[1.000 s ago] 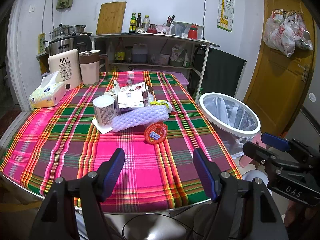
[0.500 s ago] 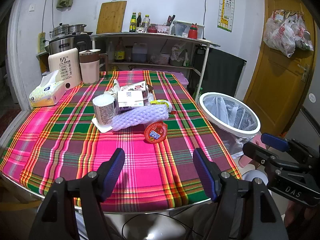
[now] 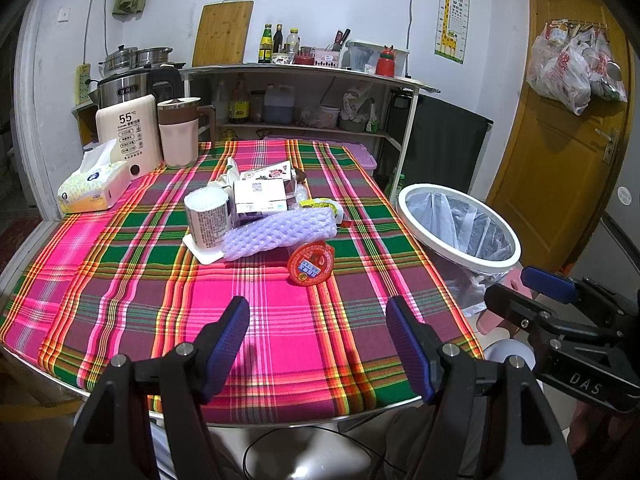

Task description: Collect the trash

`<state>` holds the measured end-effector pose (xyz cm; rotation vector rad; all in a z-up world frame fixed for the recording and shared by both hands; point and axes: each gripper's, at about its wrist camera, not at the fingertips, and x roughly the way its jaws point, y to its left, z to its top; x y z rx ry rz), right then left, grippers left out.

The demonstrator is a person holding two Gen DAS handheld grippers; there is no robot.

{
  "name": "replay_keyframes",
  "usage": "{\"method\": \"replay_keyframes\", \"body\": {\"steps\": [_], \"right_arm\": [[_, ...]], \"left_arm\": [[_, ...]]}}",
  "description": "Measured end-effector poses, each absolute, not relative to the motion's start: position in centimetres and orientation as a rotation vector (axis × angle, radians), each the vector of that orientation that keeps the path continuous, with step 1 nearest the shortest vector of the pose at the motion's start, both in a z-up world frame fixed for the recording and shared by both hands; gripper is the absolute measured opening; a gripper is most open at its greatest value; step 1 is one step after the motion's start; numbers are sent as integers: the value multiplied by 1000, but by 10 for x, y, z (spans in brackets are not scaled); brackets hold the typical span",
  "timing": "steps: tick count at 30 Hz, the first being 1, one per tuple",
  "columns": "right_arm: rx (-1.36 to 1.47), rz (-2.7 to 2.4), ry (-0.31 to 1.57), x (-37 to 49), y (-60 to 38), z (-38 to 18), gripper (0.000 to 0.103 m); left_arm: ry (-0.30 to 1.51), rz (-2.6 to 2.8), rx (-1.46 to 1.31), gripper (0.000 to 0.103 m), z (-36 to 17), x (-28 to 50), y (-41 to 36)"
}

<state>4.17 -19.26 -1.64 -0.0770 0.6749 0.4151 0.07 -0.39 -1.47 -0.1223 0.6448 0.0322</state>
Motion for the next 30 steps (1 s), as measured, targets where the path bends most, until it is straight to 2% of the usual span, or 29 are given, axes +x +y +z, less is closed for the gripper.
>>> {"method": "replay_keyframes", "body": {"steps": [30], "right_arm": [[-66, 470, 699, 55, -184, -29, 64]], "left_arm": [[691, -3, -155, 72, -27, 17, 6]]}}
